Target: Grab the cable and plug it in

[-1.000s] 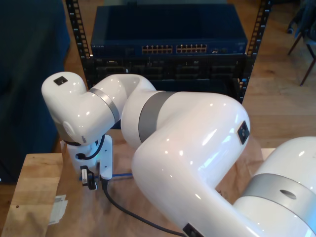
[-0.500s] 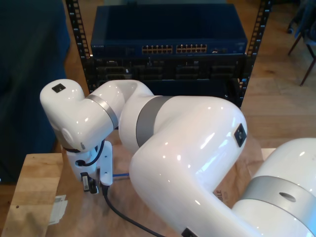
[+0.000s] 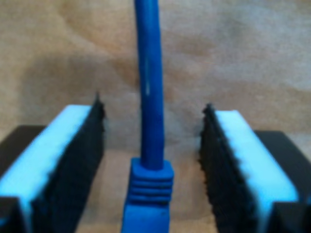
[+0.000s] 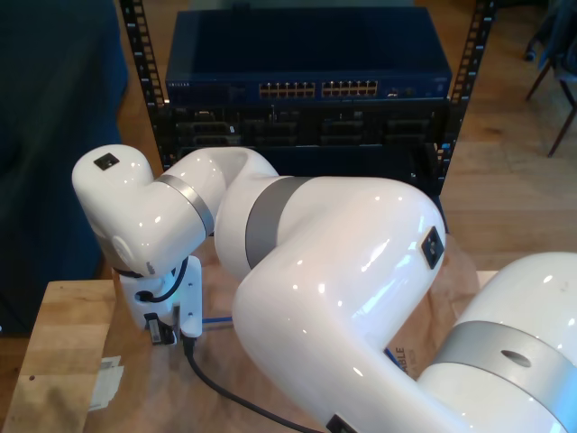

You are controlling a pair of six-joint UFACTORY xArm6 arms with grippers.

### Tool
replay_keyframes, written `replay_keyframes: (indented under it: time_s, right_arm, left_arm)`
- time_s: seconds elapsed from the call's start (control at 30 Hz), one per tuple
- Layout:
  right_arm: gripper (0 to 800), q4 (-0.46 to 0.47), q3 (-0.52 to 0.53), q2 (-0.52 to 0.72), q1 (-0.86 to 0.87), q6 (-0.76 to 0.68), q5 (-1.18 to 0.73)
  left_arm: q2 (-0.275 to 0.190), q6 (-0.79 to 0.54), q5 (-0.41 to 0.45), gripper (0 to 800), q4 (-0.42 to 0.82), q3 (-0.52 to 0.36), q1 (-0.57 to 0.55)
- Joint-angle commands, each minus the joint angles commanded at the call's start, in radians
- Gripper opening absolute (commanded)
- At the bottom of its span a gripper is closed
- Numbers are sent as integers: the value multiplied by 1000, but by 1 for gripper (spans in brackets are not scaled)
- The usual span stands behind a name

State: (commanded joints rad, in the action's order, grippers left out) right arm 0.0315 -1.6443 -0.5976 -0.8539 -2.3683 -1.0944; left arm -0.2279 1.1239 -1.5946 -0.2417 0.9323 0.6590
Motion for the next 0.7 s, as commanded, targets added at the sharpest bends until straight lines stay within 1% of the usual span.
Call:
replay_keyframes:
  time_s: [0.07,0.1,0.17,0.23,0.3,0.37,0.43,0.53,0.63,0.7]
  right_arm:
    - [98,37,2,3,0,-8,0]
    - [45,58,3,3,-2,-26,0]
    - [9,110,8,8,-2,-78,-5]
    - [2,140,9,14,0,-86,-12]
    - [2,138,11,41,3,-84,-15]
    - [2,133,14,95,12,-83,-41]
    - [2,133,12,157,38,-77,-121]
    - [2,126,38,276,132,-64,-206]
    - [2,78,126,411,199,-31,-210]
    - [2,-2,167,483,247,29,-213]
  left_arm:
    - [0,0,0,800,0,0,0]
    - [0,0,0,800,0,0,0]
    - [0,0,0,800,0,-2,0]
    - [0,0,0,800,0,-2,0]
    - [2,0,0,800,0,0,-2]
    - [0,3,-2,800,-2,3,-3]
    - [0,6,-3,800,-11,3,-20]
    - [0,25,-9,800,-74,3,-68]
    - [0,57,-11,800,-130,11,-120]
    - [0,92,-11,800,-164,28,-163]
